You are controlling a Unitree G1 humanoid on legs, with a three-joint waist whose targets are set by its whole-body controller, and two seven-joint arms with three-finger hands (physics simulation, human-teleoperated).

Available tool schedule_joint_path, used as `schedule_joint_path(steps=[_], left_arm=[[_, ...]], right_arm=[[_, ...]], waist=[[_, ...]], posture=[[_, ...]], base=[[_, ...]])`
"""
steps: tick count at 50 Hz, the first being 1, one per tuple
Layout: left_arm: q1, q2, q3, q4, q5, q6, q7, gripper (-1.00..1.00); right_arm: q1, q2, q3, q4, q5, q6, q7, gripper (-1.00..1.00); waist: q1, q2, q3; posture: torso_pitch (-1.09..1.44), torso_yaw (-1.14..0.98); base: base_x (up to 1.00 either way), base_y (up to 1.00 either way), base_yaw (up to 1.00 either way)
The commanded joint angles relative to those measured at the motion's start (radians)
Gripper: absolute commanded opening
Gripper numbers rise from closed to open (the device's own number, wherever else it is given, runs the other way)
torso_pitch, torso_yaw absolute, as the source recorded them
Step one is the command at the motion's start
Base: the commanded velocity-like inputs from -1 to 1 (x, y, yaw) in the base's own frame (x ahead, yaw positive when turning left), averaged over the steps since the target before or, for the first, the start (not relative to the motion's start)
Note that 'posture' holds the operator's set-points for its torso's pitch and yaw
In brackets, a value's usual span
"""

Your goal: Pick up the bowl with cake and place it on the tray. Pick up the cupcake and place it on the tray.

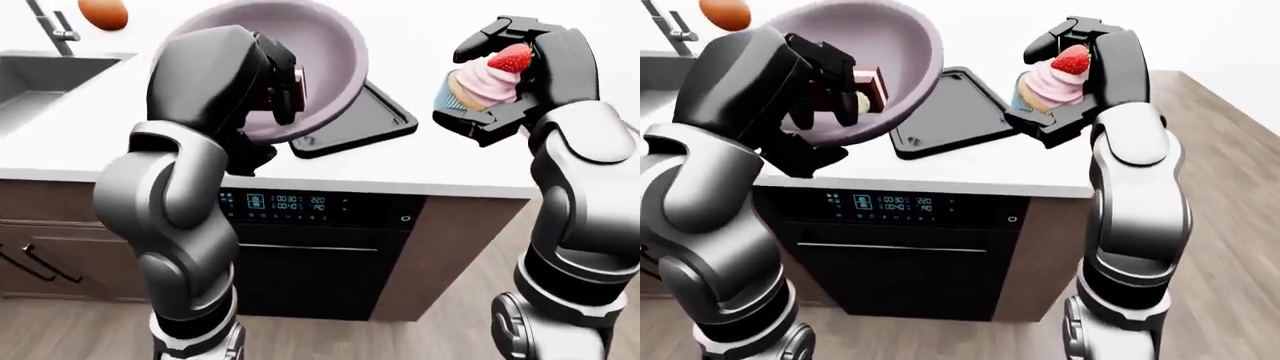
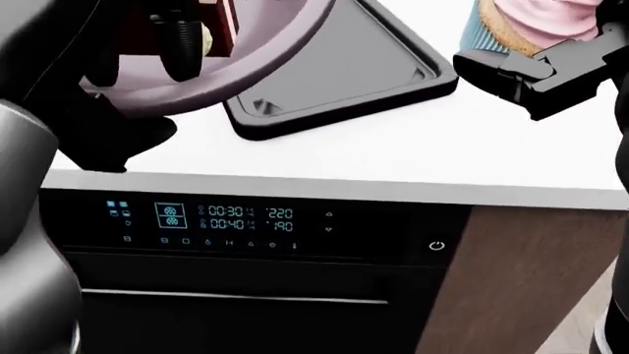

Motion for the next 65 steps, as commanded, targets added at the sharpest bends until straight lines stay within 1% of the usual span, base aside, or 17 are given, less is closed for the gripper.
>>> schedule_joint_path(steps=[1,5,7,8,10,16,20,21,25,31,32,34,36,41,45,46,65], left_arm=[[-0.042,0.015,0.034,-0.047,0.030,-0.004,0.070,-1.00],[-0.051,0.018,0.034,-0.051,0.032,0.000,0.059,-1.00],[-0.053,0.017,0.032,-0.054,0.036,0.002,0.055,-1.00],[-0.051,0.016,0.031,-0.053,0.035,0.001,0.058,-1.00],[-0.050,0.015,0.031,-0.051,0.035,0.000,0.060,-1.00],[-0.046,0.014,0.031,-0.051,0.034,-0.002,0.063,-1.00],[-0.044,0.012,0.029,-0.052,0.036,-0.002,0.062,-1.00],[-0.044,0.013,0.029,-0.051,0.036,-0.003,0.062,-1.00],[-0.047,0.012,0.030,-0.054,0.037,-0.002,0.058,-1.00],[-0.049,0.014,0.031,-0.052,0.036,-0.003,0.058,-1.00],[-0.052,0.015,0.032,-0.050,0.034,-0.002,0.058,-1.00],[-0.052,0.015,0.032,-0.049,0.033,-0.003,0.059,-1.00],[-0.051,0.015,0.031,-0.049,0.033,-0.003,0.060,-1.00],[-0.047,0.014,0.030,-0.049,0.032,-0.004,0.063,-1.00],[-0.050,0.012,0.028,-0.044,0.031,-0.006,0.063,-1.00],[-0.051,0.010,0.024,-0.045,0.034,-0.006,0.059,-1.00],[-0.121,-0.004,0.009,0.152,-0.017,-0.064,0.151,-1.00]], right_arm=[[-0.032,-0.007,-0.003,-0.031,0.000,-0.039,-0.002,-1.00],[-0.035,-0.009,-0.004,-0.034,-0.001,-0.035,-0.001,-1.00],[-0.036,-0.012,-0.004,-0.037,-0.002,-0.028,0.001,-1.00],[-0.036,-0.012,-0.005,-0.040,-0.002,-0.026,0.001,-1.00],[-0.036,-0.012,-0.005,-0.044,-0.002,-0.020,0.002,-1.00],[-0.036,-0.012,-0.005,-0.048,-0.003,-0.016,0.004,-1.00],[-0.033,-0.010,-0.007,-0.048,-0.001,-0.020,0.003,-1.00],[-0.033,-0.010,-0.008,-0.050,-0.001,-0.018,0.003,-1.00],[-0.036,-0.014,-0.006,-0.050,-0.001,-0.012,0.004,-1.00],[-0.041,-0.014,-0.007,-0.058,0.001,-0.005,0.004,-1.00],[-0.042,-0.014,-0.007,-0.056,0.002,-0.008,0.004,-1.00],[-0.041,-0.015,-0.006,-0.052,0.002,-0.010,0.004,-1.00],[-0.040,-0.015,-0.006,-0.048,0.002,-0.014,0.003,-1.00],[-0.033,-0.010,-0.010,-0.048,0.005,-0.020,0.000,-1.00],[-0.028,-0.010,-0.012,-0.049,0.009,-0.026,-0.002,-1.00],[-0.027,-0.010,-0.011,-0.049,0.010,-0.028,-0.002,-1.00],[-0.046,-0.018,-0.008,-0.057,0.012,-0.007,0.004,-1.00]], waist=[[0.006,-0.002,-0.028],[-0.002,0.052,-0.027],[-0.013,0.109,-0.065],[-0.002,0.076,-0.043],[0.001,0.088,-0.032],[0.011,0.037,-0.022],[0.019,-0.052,-0.036],[0.012,-0.026,-0.030],[0.021,-0.027,-0.008],[0.002,0.079,-0.037],[0.002,0.063,-0.046],[0.003,0.089,-0.041],[0.010,0.080,-0.051],[0.011,0.044,-0.014],[0.032,-0.030,-0.034],[0.034,-0.007,-0.014],[0.042,-0.020,-0.013]], posture=[[0.00,0.00],[0.00,0.00],[0.00,0.00],[0.00,0.00],[0.00,0.00],[0.00,0.00],[0.00,0.00],[0.00,0.00],[0.00,0.00],[0.00,0.00],[0.00,0.00],[0.00,0.00],[0.00,0.00],[0.00,0.00],[0.00,0.00],[0.00,0.00],[0.00,0.00]], base=[[0.16,0.01,0.00],[0.15,0.00,0.00],[0.15,0.01,0.00],[0.16,0.03,0.00],[0.27,0.04,0.00],[0.31,0.05,0.00],[0.30,0.04,0.00],[0.08,0.00,0.00],[0.04,0.00,0.00],[0.08,0.00,0.00],[0.08,0.00,0.00],[0.07,0.00,0.00],[0.19,0.00,0.00],[0.24,0.00,0.00],[0.00,0.00,0.00],[0.00,0.00,0.00],[0.00,0.00,0.00]])
